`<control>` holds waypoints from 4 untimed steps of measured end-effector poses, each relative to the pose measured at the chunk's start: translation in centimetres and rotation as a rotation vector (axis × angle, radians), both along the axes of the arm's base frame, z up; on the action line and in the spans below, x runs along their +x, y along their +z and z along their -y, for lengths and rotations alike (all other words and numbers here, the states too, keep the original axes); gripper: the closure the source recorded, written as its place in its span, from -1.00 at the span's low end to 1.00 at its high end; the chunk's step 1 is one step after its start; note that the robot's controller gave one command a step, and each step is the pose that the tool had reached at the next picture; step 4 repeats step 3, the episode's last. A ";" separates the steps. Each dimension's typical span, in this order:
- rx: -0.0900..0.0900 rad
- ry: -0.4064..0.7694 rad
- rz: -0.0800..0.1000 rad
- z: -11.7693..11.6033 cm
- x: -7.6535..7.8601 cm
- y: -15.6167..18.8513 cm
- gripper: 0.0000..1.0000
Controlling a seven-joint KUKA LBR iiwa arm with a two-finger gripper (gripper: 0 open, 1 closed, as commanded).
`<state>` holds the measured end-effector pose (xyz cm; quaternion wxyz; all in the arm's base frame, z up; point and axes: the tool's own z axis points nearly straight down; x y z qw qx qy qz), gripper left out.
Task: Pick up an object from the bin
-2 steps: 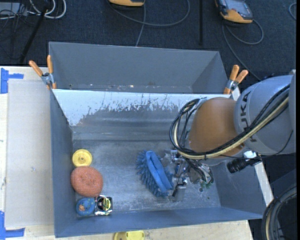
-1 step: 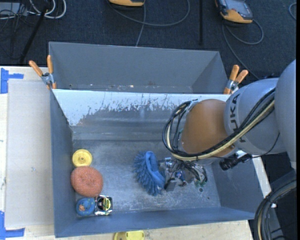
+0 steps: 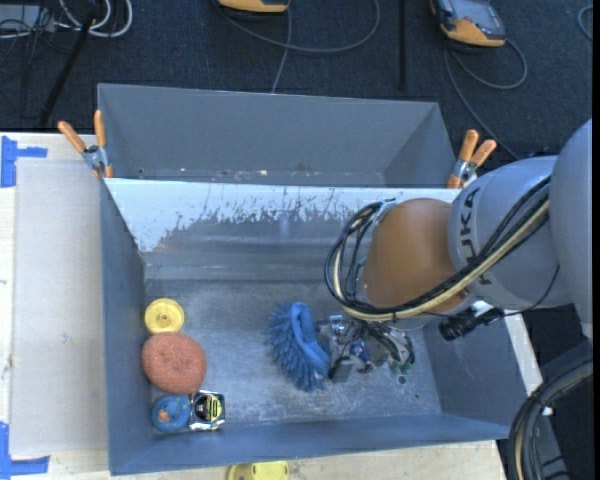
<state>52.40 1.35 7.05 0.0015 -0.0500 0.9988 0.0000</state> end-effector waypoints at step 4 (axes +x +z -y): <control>0.000 -0.011 -0.002 4.7 2.2 20.9 1.00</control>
Offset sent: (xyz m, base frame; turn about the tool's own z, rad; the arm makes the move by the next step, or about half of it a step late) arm 0.0000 0.0000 0.0000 0.0000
